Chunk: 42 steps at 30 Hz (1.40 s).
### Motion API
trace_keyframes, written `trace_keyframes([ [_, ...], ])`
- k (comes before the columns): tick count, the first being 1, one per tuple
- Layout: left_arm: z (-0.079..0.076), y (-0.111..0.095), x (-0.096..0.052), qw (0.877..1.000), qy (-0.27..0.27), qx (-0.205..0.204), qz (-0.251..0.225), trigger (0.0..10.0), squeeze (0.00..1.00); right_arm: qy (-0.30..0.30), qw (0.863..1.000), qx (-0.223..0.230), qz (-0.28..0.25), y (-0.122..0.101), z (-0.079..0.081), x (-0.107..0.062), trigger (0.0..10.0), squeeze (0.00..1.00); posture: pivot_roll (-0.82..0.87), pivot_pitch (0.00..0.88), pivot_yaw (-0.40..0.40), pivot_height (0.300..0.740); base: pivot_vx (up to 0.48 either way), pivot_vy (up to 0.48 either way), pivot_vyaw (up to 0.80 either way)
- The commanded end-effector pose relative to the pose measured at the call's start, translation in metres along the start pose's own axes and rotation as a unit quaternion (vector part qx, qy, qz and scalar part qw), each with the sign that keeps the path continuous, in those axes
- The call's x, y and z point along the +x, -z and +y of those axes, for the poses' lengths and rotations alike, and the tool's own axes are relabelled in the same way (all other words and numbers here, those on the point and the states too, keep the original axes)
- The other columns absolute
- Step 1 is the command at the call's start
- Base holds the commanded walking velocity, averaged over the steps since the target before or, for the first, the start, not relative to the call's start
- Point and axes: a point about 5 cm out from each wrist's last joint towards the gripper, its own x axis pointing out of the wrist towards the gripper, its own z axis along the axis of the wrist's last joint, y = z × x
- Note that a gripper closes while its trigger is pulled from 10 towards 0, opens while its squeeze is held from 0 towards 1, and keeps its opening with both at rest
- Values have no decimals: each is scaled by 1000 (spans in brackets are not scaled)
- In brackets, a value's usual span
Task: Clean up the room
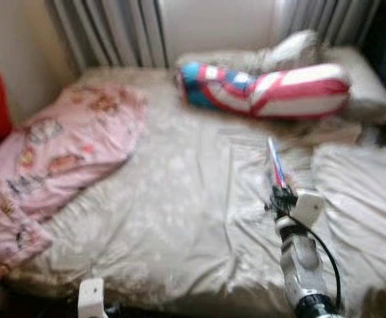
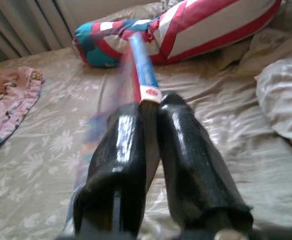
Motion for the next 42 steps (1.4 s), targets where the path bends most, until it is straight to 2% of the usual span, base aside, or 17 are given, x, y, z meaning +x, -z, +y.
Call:
trace_keyframes([
  [1,2,8,-2,1000,-3,3,15,10000,0,11,1000,-1,-7,-1,-6,-1,10000,0,6,67,49,740,0,0,0],
  [13,2,6,-2,1000,-1,3,11,10000,0,14,1000,1,0,0,-5,-1,10000,0,7,64,49,740,0,0,0],
  [21,2,6,-2,1000,-1,3,11,10000,0,13,1000,3,2,0,-5,0,10000,0,8,66,46,740,0,0,-719],
  [26,2,7,-2,1000,-1,3,11,10000,0,13,1000,2,-1,0,-5,-1,10000,0,8,67,46,740,0,0,0],
  [34,1,4,-1,1000,2,3,6,10000,0,12,1000,1,9,2,-5,-1,10000,0,10,67,44,740,256,0,0],
  [42,1,3,-1,1000,1,3,4,10000,0,12,1000,1,8,2,-4,-1,10000,0,12,68,44,740,269,0,-599],
])
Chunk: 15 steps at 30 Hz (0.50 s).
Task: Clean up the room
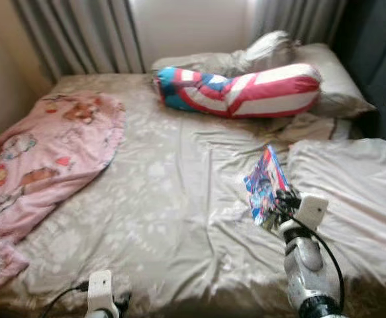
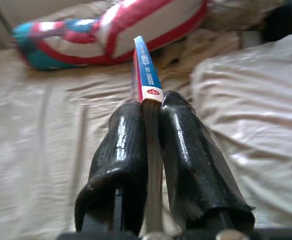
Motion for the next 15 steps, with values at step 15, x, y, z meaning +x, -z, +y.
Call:
trace_keyframes([
  [15,3,5,-2,1000,-5,4,6,10000,0,-17,1000,0,-19,-5,9,2,10000,0,11,69,42,740,75,0,0],
])
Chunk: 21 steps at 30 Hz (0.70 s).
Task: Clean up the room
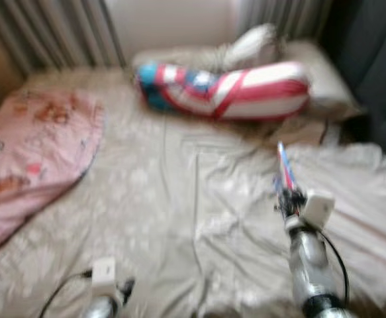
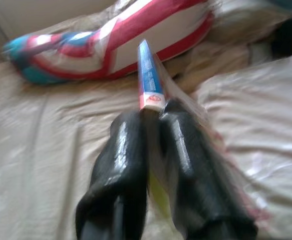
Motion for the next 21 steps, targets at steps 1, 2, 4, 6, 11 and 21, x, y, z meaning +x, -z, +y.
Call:
trace_keyframes([
  [1,-5,3,0,1000,7,3,5,10000,0,6,1000,-5,-5,-1,-8,-2,10000,0,11,70,42,740,0,0,0],
  [2,-5,4,0,1000,7,2,6,10000,0,5,1000,-4,-5,-1,-7,-2,10000,0,10,70,43,740,0,0,0],
  [4,-5,4,-1,1000,6,3,6,10000,0,2,1000,-4,-4,0,-7,-2,10000,0,10,70,43,740,0,0,0],
  [6,-5,4,-1,1000,6,3,6,10000,0,0,1000,-2,-3,0,-6,-2,10000,0,9,71,43,740,0,0,0],
  [11,-5,4,0,1000,6,3,7,10000,0,-15,1000,5,3,2,-1,-3,10000,0,9,70,44,740,0,0,0],
  [21,-5,5,-1,1000,6,4,8,10000,0,-33,999,8,3,3,4,-3,10000,0,6,70,45,740,0,0,0],
])
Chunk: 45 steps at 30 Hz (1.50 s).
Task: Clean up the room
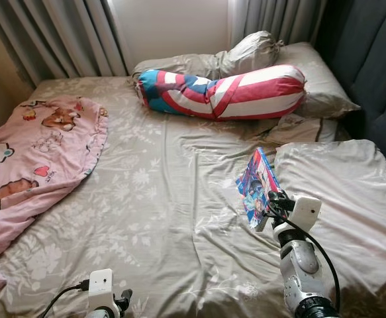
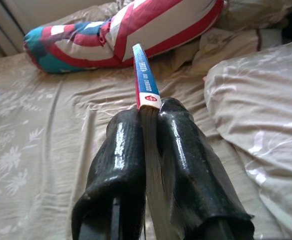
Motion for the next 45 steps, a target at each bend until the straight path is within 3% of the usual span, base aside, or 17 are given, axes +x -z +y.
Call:
trace_keyframes([
  [1,2,4,-1,1000,-2,8,8,10000,0,-12,1000,-1,-19,-9,4,4,10000,0,6,69,45,740,0,0,0],
  [17,2,6,-2,1000,-2,10,10,10000,0,-21,1000,-8,11,-1,8,4,10000,0,1,54,46,740,0,0,0],
  [28,4,5,-2,1000,-8,2,3,10000,0,-30,1000,-3,-4,-3,10,3,10000,0,4,65,46,690,0,0,0],
  [33,5,-18,2,999,-12,-3,-52,10000,0,-33,999,0,-3,-3,11,3,10000,0,-3,74,48,690,0,0,0],
  [34,3,-38,4,995,-7,-10,-95,10000,0,-35,999,1,-2,-3,11,3,10000,0,-1,75,48,690,0,0,0],
  [40,-6,-90,5,978,18,-19,-205,10000,0,-47,999,5,3,-1,14,2,10000,0,1,78,50,690,0,0,0],
  [45,-14,-101,3,971,41,-16,-233,10000,0,-64,998,-5,12,1,18,2,10000,0,1,79,52,690,0,0,0],
])
